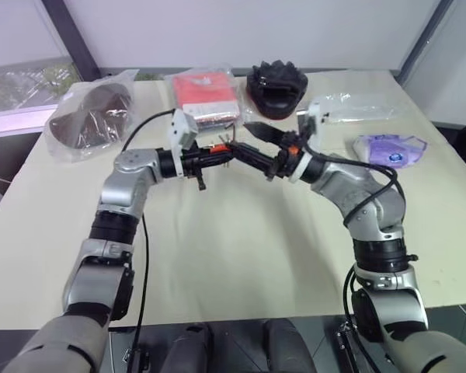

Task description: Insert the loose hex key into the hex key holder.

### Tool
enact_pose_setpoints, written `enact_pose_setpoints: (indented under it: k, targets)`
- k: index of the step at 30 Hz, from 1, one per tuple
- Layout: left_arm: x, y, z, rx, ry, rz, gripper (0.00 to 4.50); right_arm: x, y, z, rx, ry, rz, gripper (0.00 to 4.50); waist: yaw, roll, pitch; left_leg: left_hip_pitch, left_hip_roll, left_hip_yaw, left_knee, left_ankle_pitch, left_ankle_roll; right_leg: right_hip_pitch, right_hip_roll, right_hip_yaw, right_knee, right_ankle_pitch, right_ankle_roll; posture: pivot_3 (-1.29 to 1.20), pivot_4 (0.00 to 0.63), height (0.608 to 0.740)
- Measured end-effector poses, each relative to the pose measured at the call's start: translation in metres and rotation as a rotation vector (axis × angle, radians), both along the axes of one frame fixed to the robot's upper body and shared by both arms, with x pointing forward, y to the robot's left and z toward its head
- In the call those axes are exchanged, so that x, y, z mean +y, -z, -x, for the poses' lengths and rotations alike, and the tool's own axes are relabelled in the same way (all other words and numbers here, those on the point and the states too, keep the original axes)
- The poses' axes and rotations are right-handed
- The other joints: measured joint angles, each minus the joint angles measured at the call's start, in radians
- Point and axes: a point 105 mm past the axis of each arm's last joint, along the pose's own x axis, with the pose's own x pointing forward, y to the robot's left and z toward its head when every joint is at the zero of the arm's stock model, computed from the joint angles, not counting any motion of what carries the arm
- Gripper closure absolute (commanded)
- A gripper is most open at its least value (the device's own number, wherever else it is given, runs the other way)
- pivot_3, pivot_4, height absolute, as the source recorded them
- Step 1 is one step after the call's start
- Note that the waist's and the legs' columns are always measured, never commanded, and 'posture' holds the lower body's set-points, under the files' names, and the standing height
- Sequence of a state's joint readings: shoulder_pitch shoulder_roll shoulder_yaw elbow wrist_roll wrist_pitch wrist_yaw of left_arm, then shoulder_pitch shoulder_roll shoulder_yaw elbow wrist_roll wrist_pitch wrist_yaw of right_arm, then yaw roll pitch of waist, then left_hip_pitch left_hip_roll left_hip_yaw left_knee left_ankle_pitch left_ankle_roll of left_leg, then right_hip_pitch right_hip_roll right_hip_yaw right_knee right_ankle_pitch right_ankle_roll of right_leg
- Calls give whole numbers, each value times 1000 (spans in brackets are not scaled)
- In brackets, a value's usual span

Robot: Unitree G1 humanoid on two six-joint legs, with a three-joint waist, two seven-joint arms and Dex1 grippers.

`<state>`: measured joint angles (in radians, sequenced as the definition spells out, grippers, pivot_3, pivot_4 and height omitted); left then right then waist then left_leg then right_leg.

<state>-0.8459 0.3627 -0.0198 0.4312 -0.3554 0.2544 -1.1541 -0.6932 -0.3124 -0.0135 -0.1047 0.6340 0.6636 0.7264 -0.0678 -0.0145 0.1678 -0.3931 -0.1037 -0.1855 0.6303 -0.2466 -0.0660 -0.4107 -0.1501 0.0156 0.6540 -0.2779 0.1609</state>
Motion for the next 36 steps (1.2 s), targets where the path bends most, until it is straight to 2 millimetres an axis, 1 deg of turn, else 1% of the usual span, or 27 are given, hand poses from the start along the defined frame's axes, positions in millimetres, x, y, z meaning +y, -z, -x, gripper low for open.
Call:
enact_pose_setpoints:
  k: [4,9,10,12,17,18,19,28,30,31,32,33,34,36]
  targets:
    - [0,1,1,7,11,4,4500,1,3,-2,7,17,5,71,1,0,0,0,0,0,0,0,0,0,0,0,0,0,0,0,150,740]
    - [0,5,3,35,23,11,4500,-1,11,-14,30,73,-4,71,0,0,0,0,0,0,0,0,0,0,0,0,0,0,0,0,150,740]
    - [-1,4,4,31,26,13,4500,0,14,-17,36,86,-7,302,0,0,0,0,0,0,0,0,0,0,0,0,0,0,0,0,150,740]
    - [-2,2,5,24,33,17,4500,0,17,-22,48,106,-16,893,0,0,0,0,0,0,0,0,0,0,0,0,0,0,0,0,150,740]
    - [-3,4,7,34,35,16,4500,0,16,-24,30,125,-16,3429,0,0,0,0,0,0,0,0,0,0,0,0,0,0,0,0,150,740]
    - [-2,5,7,36,30,16,4500,1,16,-23,29,117,-19,3880,0,0,0,0,0,0,0,0,0,0,0,0,0,0,0,0,150,740]
    - [-2,5,6,38,23,17,4500,3,16,-22,29,109,-21,4479,0,0,0,0,0,0,0,0,0,0,0,0,0,0,0,0,150,740]
    - [0,10,6,51,15,15,4500,5,16,-22,27,105,-13,4479,0,0,0,0,0,0,0,0,0,0,0,0,0,0,0,0,150,740]
    - [0,10,7,52,17,14,4500,4,16,-21,22,104,-4,3828,0,0,0,0,0,0,0,0,0,0,0,0,0,0,0,0,150,740]
    - [0,10,7,52,19,13,4500,4,16,-21,19,104,-2,3604,0,0,0,0,0,0,0,0,0,0,0,0,0,0,0,0,150,740]
    - [0,10,7,52,21,12,4500,3,16,-21,18,107,1,3170,0,0,0,0,0,0,0,0,0,0,0,0,0,0,0,0,150,740]
    - [0,10,7,52,23,12,4500,2,16,-22,17,110,5,2569,0,0,0,0,0,0,0,0,0,0,0,0,0,0,0,0,150,740]
    - [-1,10,7,51,25,12,4500,1,16,-22,16,112,6,2202,0,0,0,0,0,0,0,0,0,0,0,0,0,0,0,0,150,740]
    - [-1,10,8,51,29,11,4500,1,16,-22,16,113,7,1152,0,0,0,0,0,0,0,0,0,0,0,0,0,0,0,0,150,740]
